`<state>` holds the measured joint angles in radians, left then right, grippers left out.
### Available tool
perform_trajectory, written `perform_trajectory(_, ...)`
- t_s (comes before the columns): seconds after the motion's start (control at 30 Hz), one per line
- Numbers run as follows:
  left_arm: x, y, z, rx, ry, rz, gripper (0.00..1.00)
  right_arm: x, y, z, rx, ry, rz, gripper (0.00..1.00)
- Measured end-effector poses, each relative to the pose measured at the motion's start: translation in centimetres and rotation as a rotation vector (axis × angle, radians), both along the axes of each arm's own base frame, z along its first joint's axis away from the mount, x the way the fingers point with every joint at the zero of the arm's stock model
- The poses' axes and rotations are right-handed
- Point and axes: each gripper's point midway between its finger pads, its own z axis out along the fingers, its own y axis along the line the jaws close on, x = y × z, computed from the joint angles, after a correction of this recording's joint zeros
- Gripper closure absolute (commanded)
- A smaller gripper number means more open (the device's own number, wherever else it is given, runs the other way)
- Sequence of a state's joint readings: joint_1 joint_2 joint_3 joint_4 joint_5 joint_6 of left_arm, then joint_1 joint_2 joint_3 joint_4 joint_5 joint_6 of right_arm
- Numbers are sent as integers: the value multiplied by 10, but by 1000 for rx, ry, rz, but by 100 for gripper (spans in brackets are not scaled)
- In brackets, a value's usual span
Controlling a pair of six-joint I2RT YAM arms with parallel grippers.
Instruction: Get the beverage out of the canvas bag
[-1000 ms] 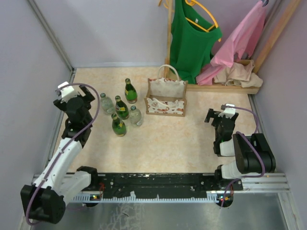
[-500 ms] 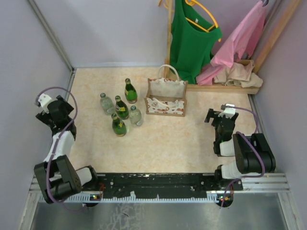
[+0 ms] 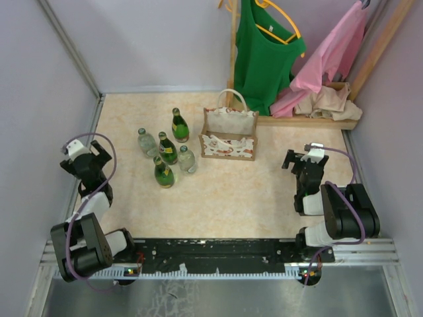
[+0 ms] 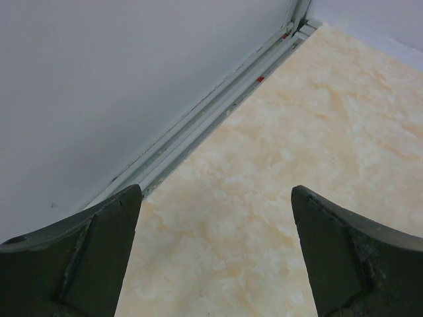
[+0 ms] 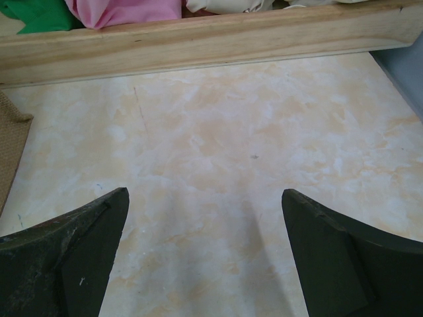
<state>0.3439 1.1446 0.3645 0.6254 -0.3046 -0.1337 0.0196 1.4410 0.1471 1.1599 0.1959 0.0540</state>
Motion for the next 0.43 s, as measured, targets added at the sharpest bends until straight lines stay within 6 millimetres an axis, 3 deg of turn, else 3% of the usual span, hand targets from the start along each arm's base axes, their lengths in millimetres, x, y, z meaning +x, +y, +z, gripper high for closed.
perform_trajectory(0.43, 2, -9, 5, 12, -45, -55, 0, 0, 0, 0, 0, 0, 0, 1)
